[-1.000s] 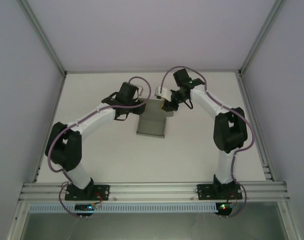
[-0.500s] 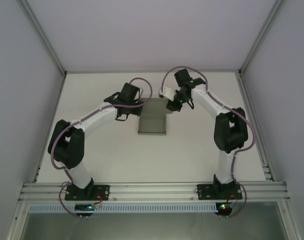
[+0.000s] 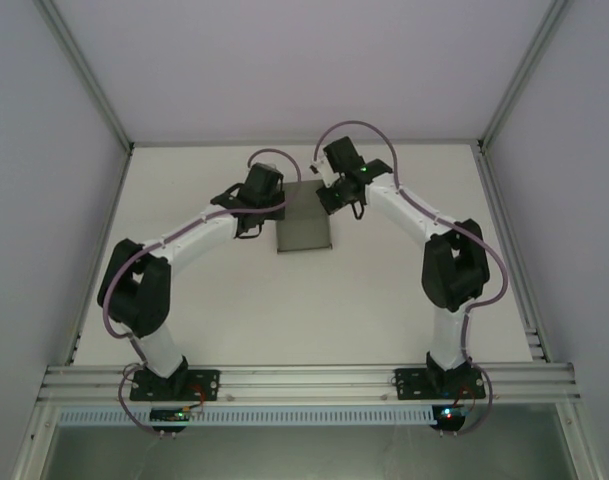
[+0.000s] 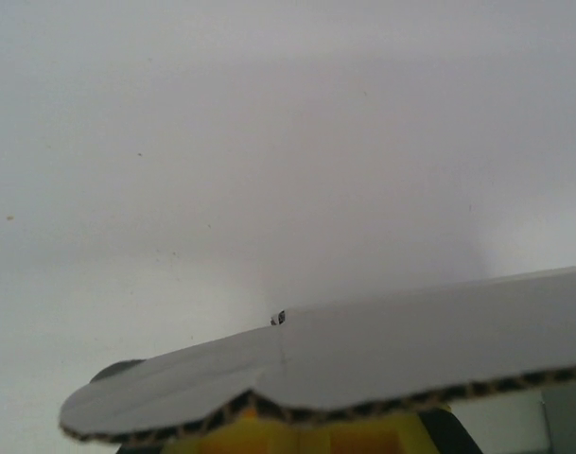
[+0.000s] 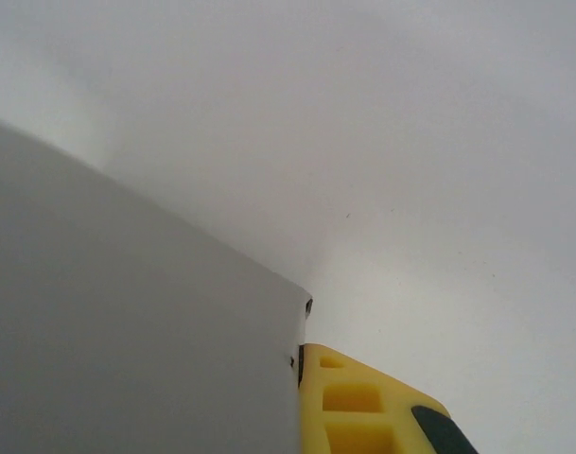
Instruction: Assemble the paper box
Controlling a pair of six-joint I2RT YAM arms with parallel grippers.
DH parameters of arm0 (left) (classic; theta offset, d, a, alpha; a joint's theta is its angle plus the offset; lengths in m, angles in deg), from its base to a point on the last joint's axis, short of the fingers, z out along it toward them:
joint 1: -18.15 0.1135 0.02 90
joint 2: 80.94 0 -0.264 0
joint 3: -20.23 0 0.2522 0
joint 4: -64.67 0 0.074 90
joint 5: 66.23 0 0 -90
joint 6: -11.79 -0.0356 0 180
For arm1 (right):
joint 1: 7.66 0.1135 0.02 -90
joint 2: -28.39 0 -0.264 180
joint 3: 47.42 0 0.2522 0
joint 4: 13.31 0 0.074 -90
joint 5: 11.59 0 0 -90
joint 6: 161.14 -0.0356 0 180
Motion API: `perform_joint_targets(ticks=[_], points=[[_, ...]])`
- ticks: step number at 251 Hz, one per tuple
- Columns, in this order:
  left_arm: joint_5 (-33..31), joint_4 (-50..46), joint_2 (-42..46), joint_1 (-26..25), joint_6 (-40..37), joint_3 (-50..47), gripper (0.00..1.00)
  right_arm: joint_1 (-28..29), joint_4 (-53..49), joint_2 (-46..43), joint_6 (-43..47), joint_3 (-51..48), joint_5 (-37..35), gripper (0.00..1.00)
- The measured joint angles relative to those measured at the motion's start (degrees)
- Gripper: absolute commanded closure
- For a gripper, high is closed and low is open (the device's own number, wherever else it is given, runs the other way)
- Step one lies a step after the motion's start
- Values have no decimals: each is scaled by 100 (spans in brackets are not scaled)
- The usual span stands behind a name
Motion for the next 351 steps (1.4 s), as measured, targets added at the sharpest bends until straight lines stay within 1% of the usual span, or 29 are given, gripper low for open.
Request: perform_joint_targets(ticks=[21, 39, 72, 101, 120, 157, 184, 216, 241, 248, 264, 273, 282, 300, 316, 335, 351], points=[[-214, 216, -55, -46, 166, -2, 100, 92, 348, 0, -918, -149, -345, 100], [-356, 424, -146, -96, 245, -2, 100, 127, 643, 2, -1506, -243, -601, 100], [-560, 761, -415, -155, 313, 103, 100, 146, 942, 87, -2273, -286, -944, 100], [-603, 935, -551, -142, 361, 133, 100, 146, 1165, 249, -2802, -291, -1064, 100], [-584, 1047, -638, -101, 446, 138, 100, 146, 1305, 343, -3038, -291, -1080, 98], [-450, 1241, -837, 2, 570, 146, 100, 146, 1515, 535, -3357, -339, -1093, 98], [-389, 1425, -883, 13, 632, 50, 100, 160, 1812, 560, -3449, -501, -1235, 99], [-321, 1812, -879, 13, 732, -319, 100, 208, 2562, 533, -3477, -1075, -1342, 100], [-304, 2168, -831, 7, 833, -623, 100, 299, 3342, 321, -3222, -1727, -1495, 100], [-282, 2238, -800, 7, 852, -682, 98, 321, 3576, 251, -3128, -1923, -1532, 100], [-210, 2398, -730, 7, 863, -841, 88, 356, 4028, 122, -2951, -2284, -1580, 100], [-131, 2468, -682, 7, 879, -938, 85, 361, 4251, 66, -2852, -2463, -1580, 100], [-22, 2479, -632, 7, 907, -1043, 81, 361, 4457, 15, -2769, -2629, -1576, 100], [151, 2437, -546, -24, 920, -1239, 71, 361, 4824, -57, -2586, -2894, -1526, 100], [256, 2356, -437, -55, 905, -1373, 56, 365, 5069, -107, -2441, -3058, -1460, 100], [321, 2153, -201, -61, 833, -1458, 45, 372, 5268, -144, -2317, -3206, -1340, 100], [363, 1982, 68, -59, 791, -1473, 30, 372, 5429, -177, -2190, -3324, -1270, 100]])
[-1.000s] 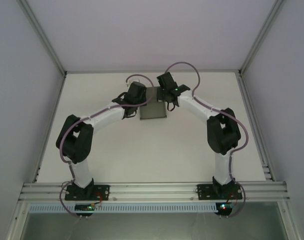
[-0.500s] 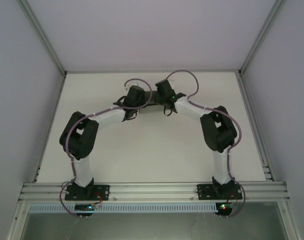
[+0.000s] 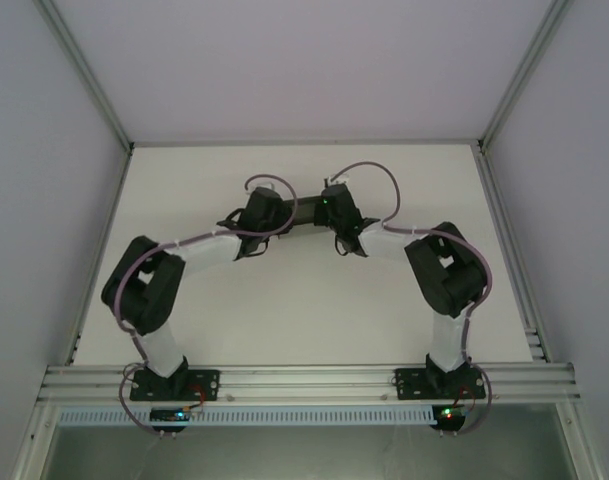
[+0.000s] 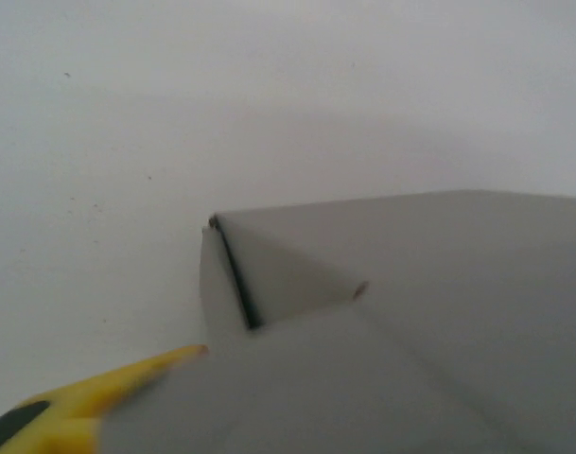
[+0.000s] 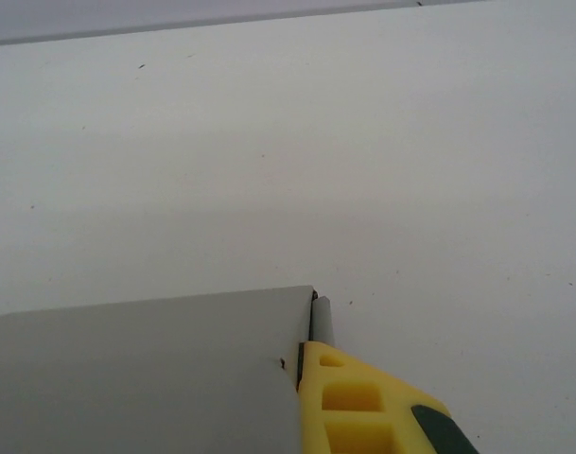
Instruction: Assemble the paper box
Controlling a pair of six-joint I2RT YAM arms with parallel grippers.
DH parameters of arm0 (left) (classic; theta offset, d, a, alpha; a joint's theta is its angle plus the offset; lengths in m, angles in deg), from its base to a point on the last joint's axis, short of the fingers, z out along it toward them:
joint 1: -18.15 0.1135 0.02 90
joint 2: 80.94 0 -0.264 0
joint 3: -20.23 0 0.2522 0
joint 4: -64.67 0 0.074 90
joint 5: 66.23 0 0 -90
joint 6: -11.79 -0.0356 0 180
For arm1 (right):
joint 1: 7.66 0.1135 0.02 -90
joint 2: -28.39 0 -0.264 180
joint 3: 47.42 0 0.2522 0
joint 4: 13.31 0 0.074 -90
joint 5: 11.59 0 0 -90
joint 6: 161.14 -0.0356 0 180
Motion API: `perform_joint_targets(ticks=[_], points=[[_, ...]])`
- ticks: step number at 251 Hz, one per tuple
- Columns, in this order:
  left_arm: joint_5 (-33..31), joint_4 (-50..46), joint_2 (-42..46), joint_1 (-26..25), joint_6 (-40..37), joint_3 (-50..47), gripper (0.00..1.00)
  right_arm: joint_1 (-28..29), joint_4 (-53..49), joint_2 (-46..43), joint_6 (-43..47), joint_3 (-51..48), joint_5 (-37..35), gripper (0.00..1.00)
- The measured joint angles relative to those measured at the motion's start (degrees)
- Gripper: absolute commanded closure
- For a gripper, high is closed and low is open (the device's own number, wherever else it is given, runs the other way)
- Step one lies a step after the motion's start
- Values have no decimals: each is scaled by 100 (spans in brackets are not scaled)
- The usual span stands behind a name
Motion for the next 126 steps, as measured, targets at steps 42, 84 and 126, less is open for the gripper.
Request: perform_joint_targets(ticks=[42, 84, 126], points=[[81, -492, 844, 7, -190, 7, 0, 17, 396, -151, 313, -378, 79, 98], [275, -962, 1373, 236, -63, 15, 0, 52, 896, -249, 557, -769, 155, 97], [922, -1023, 1250, 925, 221, 87, 0, 63, 1150, -251, 708, -903, 170, 95]])
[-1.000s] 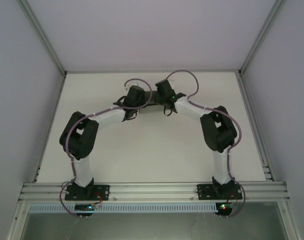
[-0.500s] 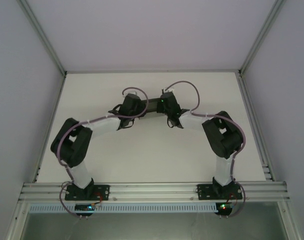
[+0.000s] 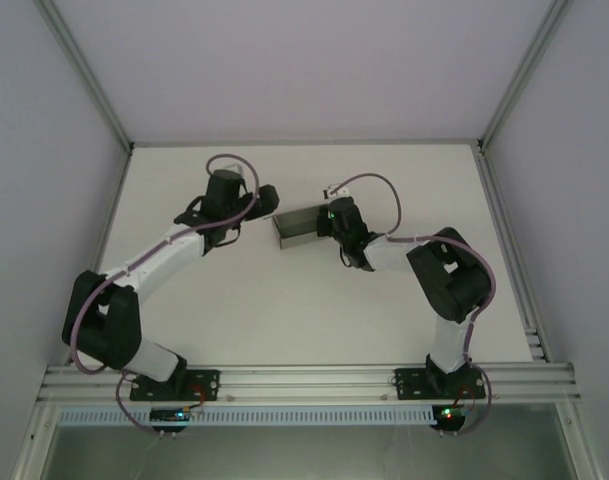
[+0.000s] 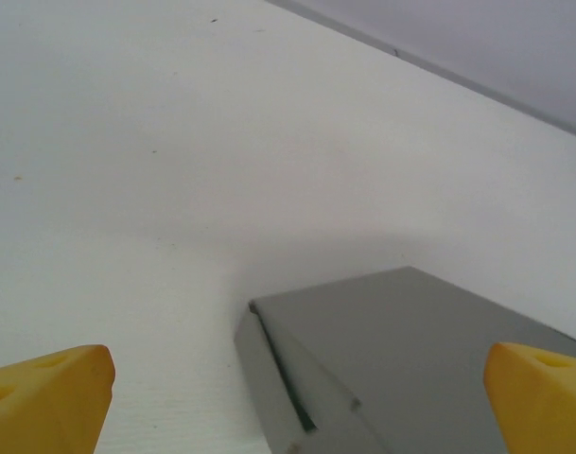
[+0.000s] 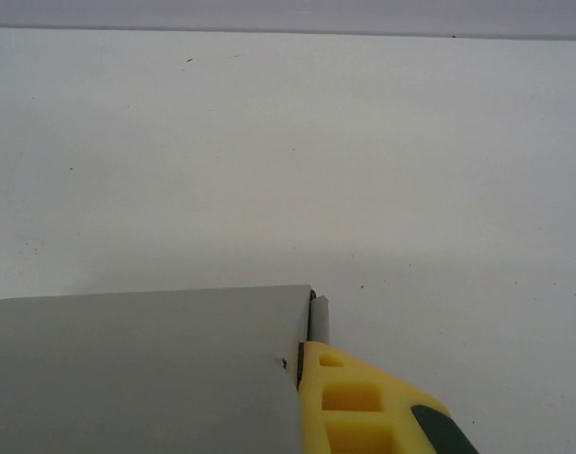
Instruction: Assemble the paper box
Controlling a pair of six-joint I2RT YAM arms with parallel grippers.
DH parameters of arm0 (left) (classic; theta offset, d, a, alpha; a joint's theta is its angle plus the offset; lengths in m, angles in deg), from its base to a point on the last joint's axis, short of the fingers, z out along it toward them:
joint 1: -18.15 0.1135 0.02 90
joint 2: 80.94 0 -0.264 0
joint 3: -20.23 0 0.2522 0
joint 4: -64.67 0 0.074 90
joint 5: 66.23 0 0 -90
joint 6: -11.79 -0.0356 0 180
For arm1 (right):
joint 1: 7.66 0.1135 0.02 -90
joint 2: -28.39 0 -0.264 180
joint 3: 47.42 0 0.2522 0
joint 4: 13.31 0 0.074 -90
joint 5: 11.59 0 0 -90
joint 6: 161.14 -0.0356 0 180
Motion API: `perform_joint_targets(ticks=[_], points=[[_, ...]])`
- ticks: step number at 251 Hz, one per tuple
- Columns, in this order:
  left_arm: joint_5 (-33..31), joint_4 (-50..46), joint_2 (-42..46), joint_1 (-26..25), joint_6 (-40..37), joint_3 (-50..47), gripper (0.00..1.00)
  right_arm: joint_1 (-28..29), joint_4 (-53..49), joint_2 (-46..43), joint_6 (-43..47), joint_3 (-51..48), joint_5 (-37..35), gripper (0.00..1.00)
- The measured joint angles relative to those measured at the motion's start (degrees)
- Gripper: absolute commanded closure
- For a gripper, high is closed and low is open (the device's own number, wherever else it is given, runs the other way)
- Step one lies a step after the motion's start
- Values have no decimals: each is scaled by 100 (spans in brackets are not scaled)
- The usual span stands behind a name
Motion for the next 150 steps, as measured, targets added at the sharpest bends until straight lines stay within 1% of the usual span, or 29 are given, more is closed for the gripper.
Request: perform_joint_targets(ticks=[36, 45, 82, 105, 115, 132, 150], points=[[654, 63, -730, 208, 186, 323, 0, 57, 105, 0, 105, -68, -26, 93], [828, 131, -925, 219, 236, 352, 2, 83, 125, 0, 146, -85, -44, 92], [1429, 240, -1537, 240, 407, 330, 16, 197, 146, -85, 212, -229, -140, 89], [1753, 476, -1692, 240, 573, 127, 25, 273, 59, -162, 260, -354, -192, 83], [1864, 570, -1707, 240, 610, 4, 29, 302, -52, -175, 289, -389, -197, 79], [2000, 758, -1714, 240, 680, -190, 38, 356, -315, -219, 306, -463, -208, 76], [2085, 1029, -1714, 243, 737, -341, 47, 417, -643, -354, 315, -595, -225, 71]])
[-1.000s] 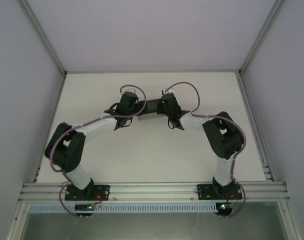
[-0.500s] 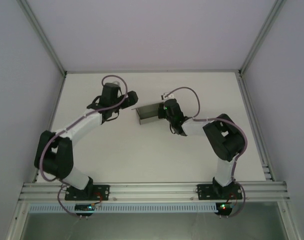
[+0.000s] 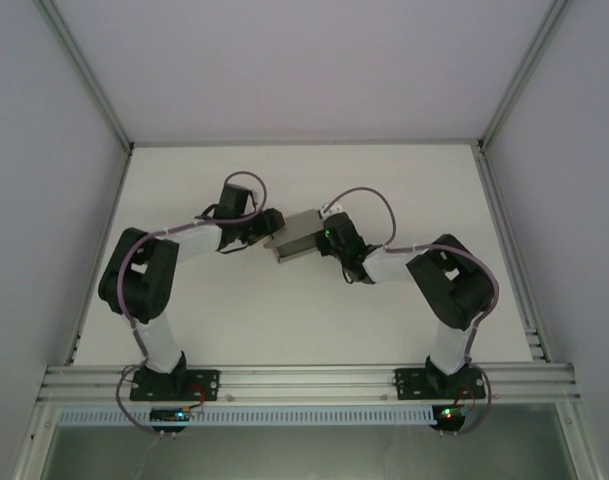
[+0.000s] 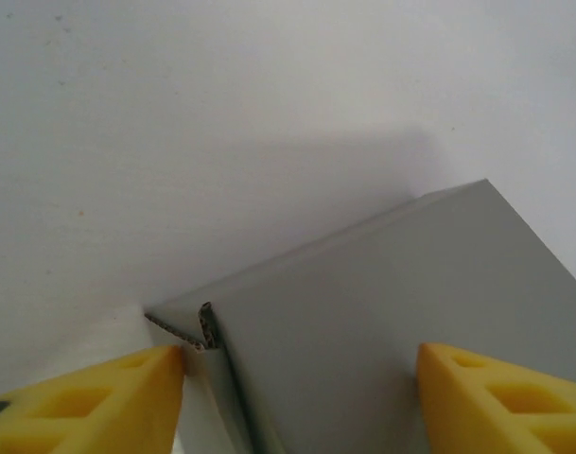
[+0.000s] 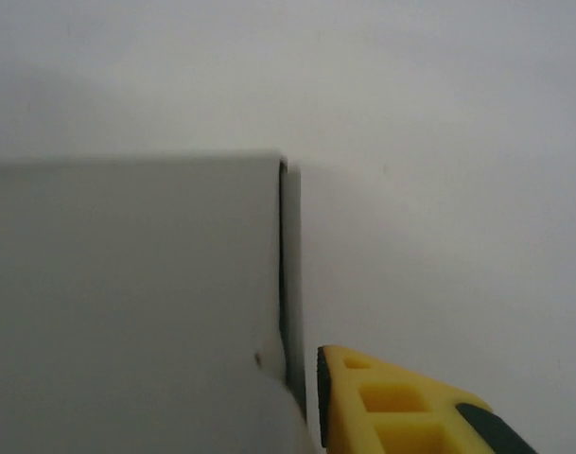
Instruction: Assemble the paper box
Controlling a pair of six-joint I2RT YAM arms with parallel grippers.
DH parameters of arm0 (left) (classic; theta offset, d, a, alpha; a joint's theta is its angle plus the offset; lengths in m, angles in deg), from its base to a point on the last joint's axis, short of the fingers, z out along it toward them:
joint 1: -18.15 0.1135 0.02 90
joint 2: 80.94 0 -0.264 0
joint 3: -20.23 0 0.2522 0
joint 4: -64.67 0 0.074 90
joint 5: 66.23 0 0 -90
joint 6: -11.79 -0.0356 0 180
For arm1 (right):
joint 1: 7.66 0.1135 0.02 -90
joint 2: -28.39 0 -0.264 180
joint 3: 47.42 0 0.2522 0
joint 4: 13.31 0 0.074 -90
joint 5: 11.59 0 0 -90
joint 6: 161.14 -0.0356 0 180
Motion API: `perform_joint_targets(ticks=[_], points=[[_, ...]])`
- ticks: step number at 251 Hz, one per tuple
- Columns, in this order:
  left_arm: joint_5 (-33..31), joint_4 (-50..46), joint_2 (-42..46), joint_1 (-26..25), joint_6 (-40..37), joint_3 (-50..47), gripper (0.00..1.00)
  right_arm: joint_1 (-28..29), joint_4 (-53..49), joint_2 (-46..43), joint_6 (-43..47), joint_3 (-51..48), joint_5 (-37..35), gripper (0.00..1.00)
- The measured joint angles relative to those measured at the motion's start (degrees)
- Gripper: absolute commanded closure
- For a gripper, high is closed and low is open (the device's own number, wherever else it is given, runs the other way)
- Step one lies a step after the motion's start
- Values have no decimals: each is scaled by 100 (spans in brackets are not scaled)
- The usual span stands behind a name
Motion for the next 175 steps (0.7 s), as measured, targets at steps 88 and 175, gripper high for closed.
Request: perform_joint_targets(ticks=[88, 175], points=[[173, 920, -26, 39, 118, -518, 62, 96, -1624, -1786, -317, -647, 326, 27], [323, 1250, -245, 50, -74, -516, 80, -562, -2273, -2717, -501, -879, 1458, 1]])
